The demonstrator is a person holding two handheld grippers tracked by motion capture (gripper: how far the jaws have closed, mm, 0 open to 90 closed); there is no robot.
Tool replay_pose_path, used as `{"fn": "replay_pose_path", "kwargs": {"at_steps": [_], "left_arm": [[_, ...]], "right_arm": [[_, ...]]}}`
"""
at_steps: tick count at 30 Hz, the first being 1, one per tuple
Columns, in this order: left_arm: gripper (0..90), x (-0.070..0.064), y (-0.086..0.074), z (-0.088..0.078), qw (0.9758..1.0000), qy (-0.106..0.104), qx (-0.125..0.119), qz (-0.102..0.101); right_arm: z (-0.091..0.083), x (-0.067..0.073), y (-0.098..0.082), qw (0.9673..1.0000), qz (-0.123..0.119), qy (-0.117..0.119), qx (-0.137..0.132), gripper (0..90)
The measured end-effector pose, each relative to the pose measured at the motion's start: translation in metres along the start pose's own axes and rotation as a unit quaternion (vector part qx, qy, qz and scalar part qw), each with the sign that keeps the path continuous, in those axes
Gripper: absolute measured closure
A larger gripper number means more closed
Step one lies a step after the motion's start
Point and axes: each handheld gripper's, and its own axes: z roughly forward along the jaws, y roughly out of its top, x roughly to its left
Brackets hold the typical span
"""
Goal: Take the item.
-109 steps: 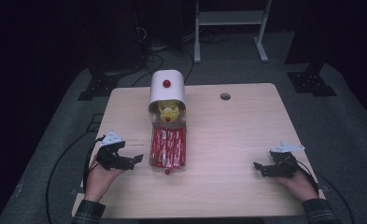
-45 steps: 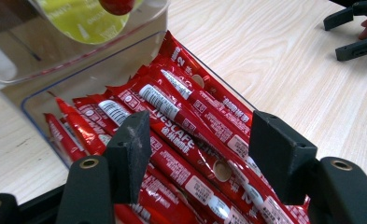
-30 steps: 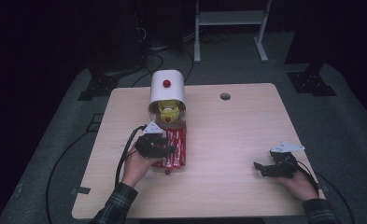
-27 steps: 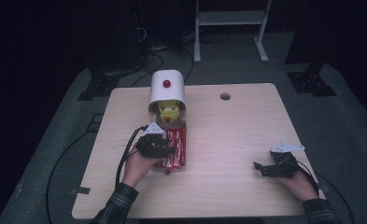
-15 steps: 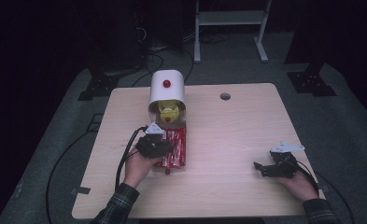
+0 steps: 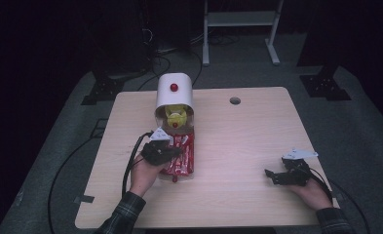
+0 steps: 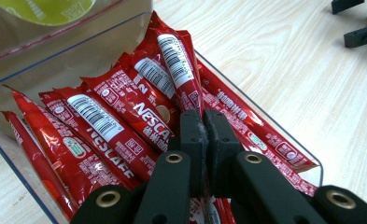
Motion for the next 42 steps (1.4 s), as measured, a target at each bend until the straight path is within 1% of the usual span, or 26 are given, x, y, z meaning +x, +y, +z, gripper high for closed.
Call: {"fn": "replay_pose_path", "kwargs": {"at_steps": [6,8,13,17,20,21,23,30,37,42], "left_arm": [[87.5,-0.001,0.004,-0.010,0.9999,-0.003,-0.015,0.000],[87.5,-0.002,0.004,-0.012,0.9997,-0.006,-0.021,-0.004],[87.5,-0.001,0.004,-0.016,0.9997,-0.007,-0.025,-0.002],[87.6,0.001,0.004,-0.018,0.9996,-0.007,-0.028,-0.005],[87.6,0.001,0.004,-0.021,0.9993,-0.009,-0.036,-0.009],[87.5,0.001,0.005,-0.023,0.9993,-0.009,-0.034,-0.007],[87.6,0.001,0.006,-0.026,0.9991,-0.008,-0.040,-0.006],[87.6,0.002,0.008,-0.037,0.9988,-0.004,-0.049,-0.005],[87.6,0.005,0.008,-0.044,0.9985,-0.002,-0.054,-0.010],[87.6,0.007,0.008,-0.049,0.9984,0.001,-0.056,-0.010]], "right_arm": [[0.000,0.000,0.000,1.0000,0.000,0.000,0.000,11.4],[0.000,0.000,0.000,1.0000,0.000,0.000,0.000,11.4],[0.000,0.000,0.000,1.0000,0.000,0.000,0.000,11.4],[0.000,0.000,0.000,1.0000,0.000,0.000,0.000,11.4],[0.000,0.000,0.000,1.0000,0.000,0.000,0.000,11.4],[0.000,0.000,0.000,1.0000,0.000,0.000,0.000,11.4],[0.000,0.000,0.000,1.0000,0.000,0.000,0.000,11.4],[0.000,0.000,0.000,1.0000,0.000,0.000,0.000,11.4],[0.000,0.000,0.000,1.0000,0.000,0.000,0.000,11.4],[0.000,0.000,0.000,1.0000,0.000,0.000,0.000,11.4]]}}
